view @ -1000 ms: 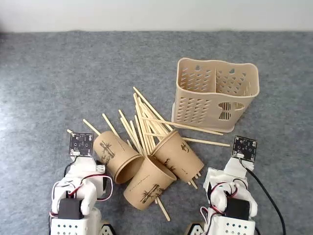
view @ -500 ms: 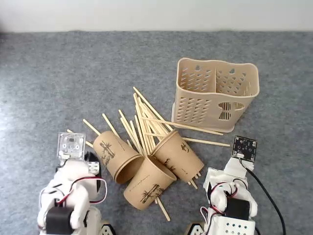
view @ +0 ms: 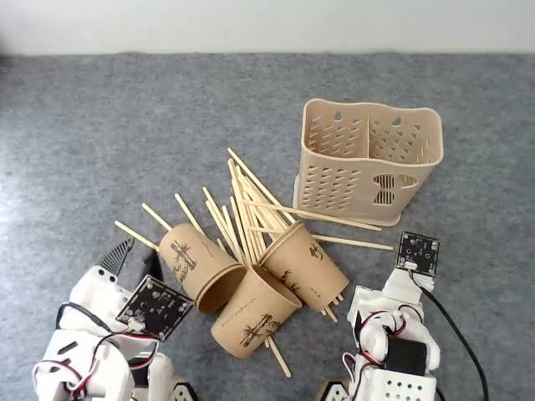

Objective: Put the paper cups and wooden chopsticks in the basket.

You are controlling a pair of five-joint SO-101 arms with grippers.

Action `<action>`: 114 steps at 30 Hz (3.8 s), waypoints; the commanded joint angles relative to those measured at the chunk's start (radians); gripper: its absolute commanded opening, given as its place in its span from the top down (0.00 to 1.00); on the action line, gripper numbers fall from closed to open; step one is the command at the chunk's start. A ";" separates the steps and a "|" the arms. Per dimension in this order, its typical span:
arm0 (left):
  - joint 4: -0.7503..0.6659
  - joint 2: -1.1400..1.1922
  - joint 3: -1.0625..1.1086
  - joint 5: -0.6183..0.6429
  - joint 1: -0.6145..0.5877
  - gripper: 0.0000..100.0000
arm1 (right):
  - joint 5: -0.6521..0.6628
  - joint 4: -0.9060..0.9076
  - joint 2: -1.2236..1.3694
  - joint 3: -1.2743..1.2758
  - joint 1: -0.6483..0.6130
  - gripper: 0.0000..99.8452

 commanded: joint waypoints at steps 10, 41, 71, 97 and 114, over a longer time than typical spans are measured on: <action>-0.083 0.129 0.162 0.094 0.005 0.79 | -0.006 0.002 -0.008 0.017 0.002 0.99; -0.071 0.905 -0.128 0.232 0.281 0.79 | -0.006 0.002 -0.008 0.017 0.002 0.99; -0.135 0.901 -0.180 0.195 0.215 0.99 | -0.006 0.002 -0.008 0.017 0.002 0.99; 0.054 0.908 -0.341 0.236 0.077 0.98 | -0.006 0.002 -0.008 0.017 0.002 0.99; 0.256 0.901 -0.343 0.107 0.126 0.76 | -0.006 0.002 -0.008 0.017 0.002 0.99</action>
